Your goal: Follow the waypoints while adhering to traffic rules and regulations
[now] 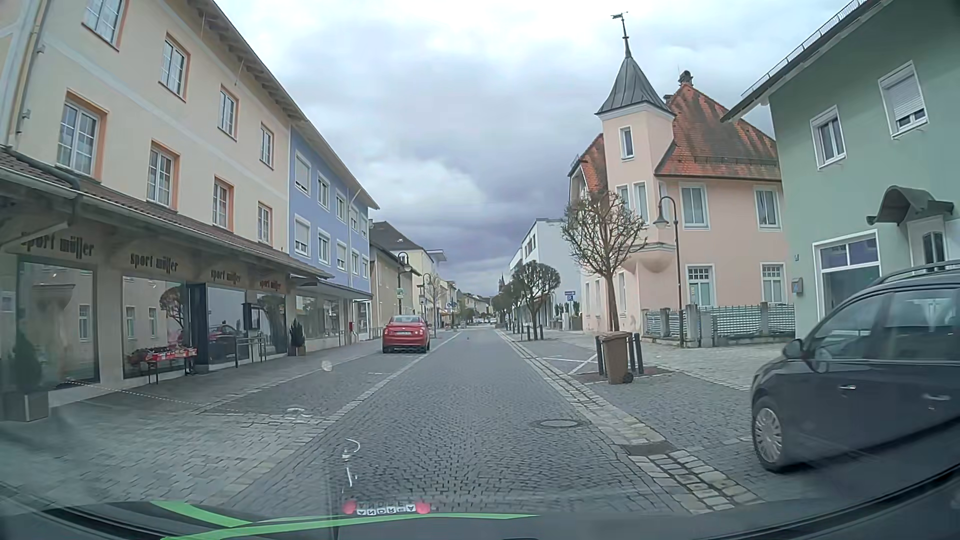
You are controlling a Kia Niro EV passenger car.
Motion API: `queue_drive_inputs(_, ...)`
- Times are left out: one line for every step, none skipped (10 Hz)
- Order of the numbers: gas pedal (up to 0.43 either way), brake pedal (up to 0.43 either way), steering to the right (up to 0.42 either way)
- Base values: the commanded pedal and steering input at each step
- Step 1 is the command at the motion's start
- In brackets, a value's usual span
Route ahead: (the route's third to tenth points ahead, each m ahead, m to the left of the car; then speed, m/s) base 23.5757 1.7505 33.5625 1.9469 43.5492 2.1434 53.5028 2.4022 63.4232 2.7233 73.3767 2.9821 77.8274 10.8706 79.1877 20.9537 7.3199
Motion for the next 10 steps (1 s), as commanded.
queue_drive_inputs(0.000,0.000,-0.004)
queue_drive_inputs(0.000,0.000,-0.004)
queue_drive_inputs(0.000,0.000,-0.005)
queue_drive_inputs(0.000,0.000,-0.005)
queue_drive_inputs(0.000,0.000,-0.005)
queue_drive_inputs(0.000,0.000,-0.005)
queue_drive_inputs(0.000,0.000,-0.005)
queue_drive_inputs(0.000,0.000,-0.004)
queue_drive_inputs(0.000,0.000,0.001)
queue_drive_inputs(0.000,0.000,0.002)
